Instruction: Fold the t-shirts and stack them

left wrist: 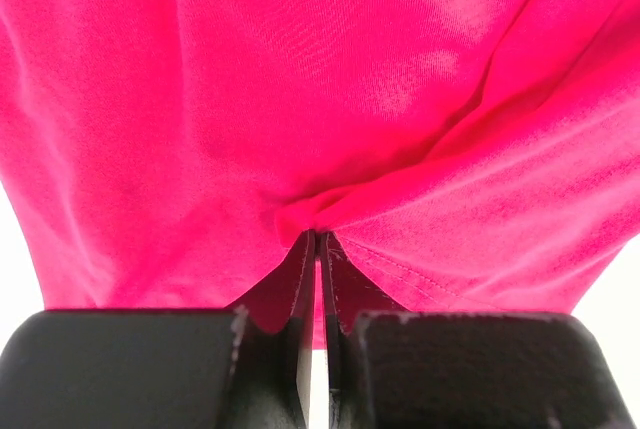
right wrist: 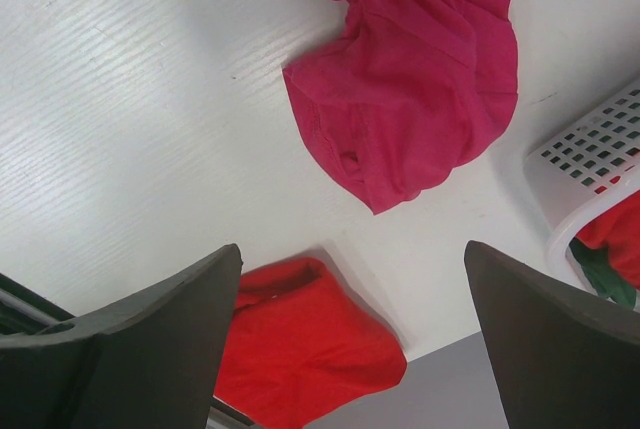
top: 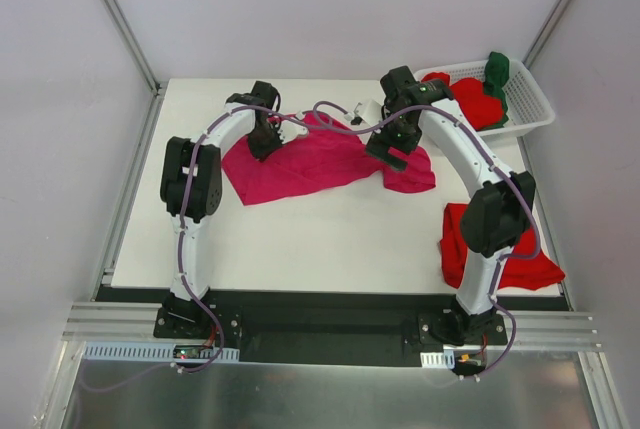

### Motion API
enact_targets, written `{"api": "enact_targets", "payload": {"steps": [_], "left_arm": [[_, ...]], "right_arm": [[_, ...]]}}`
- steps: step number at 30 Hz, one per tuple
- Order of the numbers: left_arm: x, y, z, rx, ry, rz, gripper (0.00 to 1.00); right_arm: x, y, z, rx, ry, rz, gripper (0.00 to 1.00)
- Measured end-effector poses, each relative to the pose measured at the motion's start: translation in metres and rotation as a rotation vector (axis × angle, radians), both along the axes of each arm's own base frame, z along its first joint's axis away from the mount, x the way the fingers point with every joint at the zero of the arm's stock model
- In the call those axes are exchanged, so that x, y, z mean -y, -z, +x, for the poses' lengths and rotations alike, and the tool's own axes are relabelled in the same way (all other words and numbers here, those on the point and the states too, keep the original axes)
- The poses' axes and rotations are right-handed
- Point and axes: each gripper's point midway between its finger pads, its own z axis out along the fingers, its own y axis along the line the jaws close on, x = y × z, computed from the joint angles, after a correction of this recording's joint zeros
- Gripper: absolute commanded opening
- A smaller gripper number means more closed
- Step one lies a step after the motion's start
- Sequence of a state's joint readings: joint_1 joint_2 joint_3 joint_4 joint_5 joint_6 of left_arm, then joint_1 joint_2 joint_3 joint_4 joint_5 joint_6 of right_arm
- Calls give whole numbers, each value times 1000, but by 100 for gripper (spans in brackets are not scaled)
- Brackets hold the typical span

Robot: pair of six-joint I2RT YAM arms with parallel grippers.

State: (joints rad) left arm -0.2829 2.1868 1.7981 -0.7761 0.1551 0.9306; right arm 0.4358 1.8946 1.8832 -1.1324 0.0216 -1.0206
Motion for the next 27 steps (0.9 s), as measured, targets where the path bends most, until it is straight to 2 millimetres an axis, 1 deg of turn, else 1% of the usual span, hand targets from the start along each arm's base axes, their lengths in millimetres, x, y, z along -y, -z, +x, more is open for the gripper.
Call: {"api": "enact_targets", "payload": {"steps": [3,6,9,13,16,19,22,25,27], "left_arm": [[1,-4,-5,1,0,0,0],[4,-16,-24,-5,9,0,0],[7,-39,-50,-9,21,-5,0],[12,-75,-98,-41,34,-31,0],[16,-92,-129,-102,31,-64,0],[18,-95,-160,-195,25,-79,0],[18,-88,-194,-316,30,-74,0],[24,-83,-225,-429,55,-78,0],[32,-82,-242,-494,74,-100,0]], "right_arm": [[1,4,-1,-9,0,-6,96],[5,14,-5,-35,2,-27,96],[8,22,-4,-49,7,-52,96],[9,31,1,-52,12,-74,96],[8,36,6,-57,13,-84,96],[6,36,14,-40,11,-89,96],[7,33,20,-19,8,-97,96],[9,31,23,-3,8,-110,96],[11,30,24,3,8,-121,96]]}}
